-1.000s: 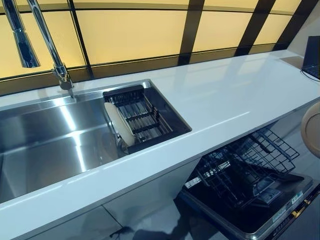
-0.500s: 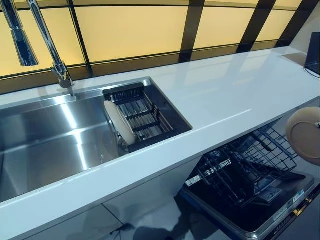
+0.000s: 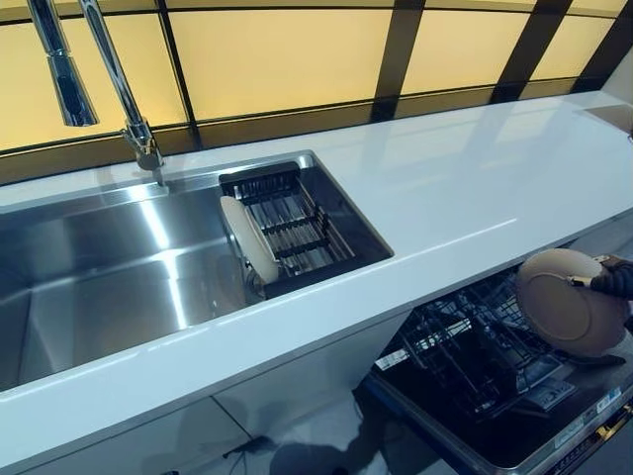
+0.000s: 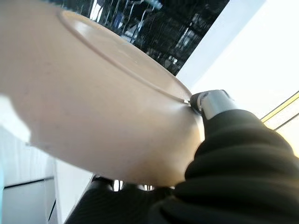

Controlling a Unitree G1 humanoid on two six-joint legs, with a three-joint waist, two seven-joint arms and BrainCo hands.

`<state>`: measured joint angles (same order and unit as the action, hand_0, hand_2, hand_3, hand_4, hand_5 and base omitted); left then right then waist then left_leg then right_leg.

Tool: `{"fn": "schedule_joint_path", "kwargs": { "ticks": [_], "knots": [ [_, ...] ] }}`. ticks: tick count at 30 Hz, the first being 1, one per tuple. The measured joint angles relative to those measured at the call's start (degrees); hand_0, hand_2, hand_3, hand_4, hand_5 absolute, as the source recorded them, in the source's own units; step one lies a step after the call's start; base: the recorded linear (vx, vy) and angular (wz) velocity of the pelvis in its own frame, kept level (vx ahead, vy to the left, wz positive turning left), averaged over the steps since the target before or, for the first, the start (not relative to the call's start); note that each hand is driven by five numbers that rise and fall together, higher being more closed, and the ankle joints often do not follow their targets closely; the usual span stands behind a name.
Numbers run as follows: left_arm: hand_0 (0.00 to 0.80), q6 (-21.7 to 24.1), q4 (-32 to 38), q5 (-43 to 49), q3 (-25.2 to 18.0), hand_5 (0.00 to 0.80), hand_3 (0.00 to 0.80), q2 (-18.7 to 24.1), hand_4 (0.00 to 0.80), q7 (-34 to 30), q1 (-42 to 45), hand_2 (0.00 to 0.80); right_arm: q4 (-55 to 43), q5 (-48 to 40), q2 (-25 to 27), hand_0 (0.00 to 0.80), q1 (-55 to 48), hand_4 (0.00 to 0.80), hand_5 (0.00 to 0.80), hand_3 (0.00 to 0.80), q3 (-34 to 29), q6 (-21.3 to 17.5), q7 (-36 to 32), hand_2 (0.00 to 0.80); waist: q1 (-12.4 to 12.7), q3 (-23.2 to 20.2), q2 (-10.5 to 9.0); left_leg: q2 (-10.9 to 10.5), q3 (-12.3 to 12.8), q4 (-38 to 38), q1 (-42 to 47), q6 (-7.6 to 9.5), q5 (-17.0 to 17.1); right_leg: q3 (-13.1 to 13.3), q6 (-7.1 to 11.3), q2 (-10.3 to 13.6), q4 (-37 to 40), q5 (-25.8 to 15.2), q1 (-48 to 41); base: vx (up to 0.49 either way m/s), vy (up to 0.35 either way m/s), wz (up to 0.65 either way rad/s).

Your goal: Take plates into dishwasher

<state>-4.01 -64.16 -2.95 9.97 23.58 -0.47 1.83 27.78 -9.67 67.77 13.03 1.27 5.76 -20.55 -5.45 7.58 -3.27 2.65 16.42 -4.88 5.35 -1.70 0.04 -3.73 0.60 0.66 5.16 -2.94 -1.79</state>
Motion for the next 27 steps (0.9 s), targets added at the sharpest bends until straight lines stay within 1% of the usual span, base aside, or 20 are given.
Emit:
{"fn": "schedule_joint_path", "kwargs": {
  "ticks": [4, 10, 17, 22, 27],
  "knots": [
    [0.0, 0.6, 0.0, 0.0, 0.0, 0.0, 0.0, 0.0, 0.0, 0.0, -0.1, 0.0, 1.2, 0.1, -1.9, 0.8, 2.1, 0.8, 0.8, 0.8, 2.0, 0.1, 1.2, 0.8, 0.3, 0.2, 0.29, -0.1, -0.3, 0.0, 0.0, 0.05, 0.0, -0.3, 0.0, 0.1, 0.0, 0.0, -0.1, -0.009, 0.002, 0.05],
    [0.0, 0.9, 0.0, 0.0, 0.0, 0.0, 0.0, 0.0, 0.0, 0.0, -0.3, 0.0, 2.9, 1.4, -2.5, 0.8, 3.6, 0.8, 0.8, 0.8, 3.8, 0.3, 2.4, 0.8, 0.6, 0.5, 1.02, -0.3, -0.8, 0.0, 0.0, 0.27, 0.2, -1.5, 0.0, 0.4, 0.0, 0.0, -0.4, -0.004, 0.001, 0.06],
    [0.0, 1.0, 0.1, 0.0, 0.0, 0.0, 0.0, -0.2, 0.0, 0.0, -0.5, 0.0, 6.3, 2.7, -6.3, 0.8, 3.8, 0.8, 0.8, 0.8, 4.0, 0.8, 3.5, 0.8, 1.7, 0.8, 2.18, -0.3, -1.0, 0.0, 0.0, 0.36, 0.3, -1.7, 0.0, 0.5, 0.0, 0.0, -0.4, 0.0, 0.0, 0.01],
    [0.0, 1.0, 0.1, -0.1, 0.0, 0.0, 0.0, -0.3, 0.0, 0.1, -0.4, 0.0, 7.2, 4.3, -7.3, 0.8, 3.9, 0.8, 0.8, 0.8, 4.8, 0.8, 3.8, 0.8, 1.9, 1.3, 3.44, -0.4, -1.3, 0.0, -0.2, 0.39, 0.3, -2.1, -0.01, 0.6, 0.0, 0.0, -0.5, -0.003, -0.002, 0.02],
    [0.0, 1.0, 0.2, -0.1, 0.0, 0.0, 0.0, -0.3, 0.0, 0.1, -0.4, 0.0, 8.1, 7.6, -8.7, 0.8, 4.1, 0.8, 0.8, 0.8, 6.4, 0.5, 3.6, 0.8, 2.0, 1.3, 3.7, -0.4, -1.4, 0.0, -0.2, 0.41, 0.3, -2.2, -0.03, 0.6, 0.0, 0.0, -0.5, 0.0, 0.0, 0.0]
  ]
}}
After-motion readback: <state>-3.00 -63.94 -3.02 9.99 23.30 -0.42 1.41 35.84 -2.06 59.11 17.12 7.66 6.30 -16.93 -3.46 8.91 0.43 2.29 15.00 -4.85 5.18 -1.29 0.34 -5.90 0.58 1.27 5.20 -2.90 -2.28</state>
